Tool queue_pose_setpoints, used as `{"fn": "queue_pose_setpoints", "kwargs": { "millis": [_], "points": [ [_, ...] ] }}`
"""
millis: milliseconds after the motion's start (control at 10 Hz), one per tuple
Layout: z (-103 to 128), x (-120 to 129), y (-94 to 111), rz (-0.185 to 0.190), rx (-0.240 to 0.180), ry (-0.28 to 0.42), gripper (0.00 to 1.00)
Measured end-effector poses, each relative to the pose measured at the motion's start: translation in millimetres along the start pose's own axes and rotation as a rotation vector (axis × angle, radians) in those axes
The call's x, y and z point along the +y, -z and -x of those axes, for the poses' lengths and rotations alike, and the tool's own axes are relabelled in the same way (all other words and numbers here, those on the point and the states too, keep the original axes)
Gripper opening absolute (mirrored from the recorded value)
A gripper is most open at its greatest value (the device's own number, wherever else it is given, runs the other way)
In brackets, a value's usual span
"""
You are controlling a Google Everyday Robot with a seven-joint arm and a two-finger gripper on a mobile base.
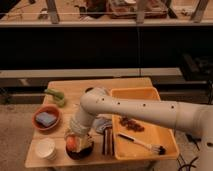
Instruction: Place apple in purple bowl
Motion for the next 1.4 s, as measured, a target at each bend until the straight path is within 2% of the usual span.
{"fn": "queue_pose_setpoints", "kwargs": {
  "millis": [200, 400, 500, 600, 800, 1100, 1400],
  "points": [
    [-1.0, -1.7, -13.3, 0.037, 0.008, -0.008, 0.35],
    [-5.4, -3.5, -20.1, 0.048, 0.016, -0.021, 0.53],
    [-10.9, -4.3, -24.0, 0.053, 0.026, -0.037, 0.68],
    [-13.0, -4.8, -26.1, 0.055, 0.031, -0.043, 0.74],
    [-19.6, -4.1, -23.7, 0.051, 0.046, -0.058, 0.78],
    [-28.4, -4.0, -5.3, 0.025, 0.072, -0.068, 0.78],
    [-29.7, -3.3, -1.1, 0.022, 0.071, -0.064, 0.78]
  ]
}}
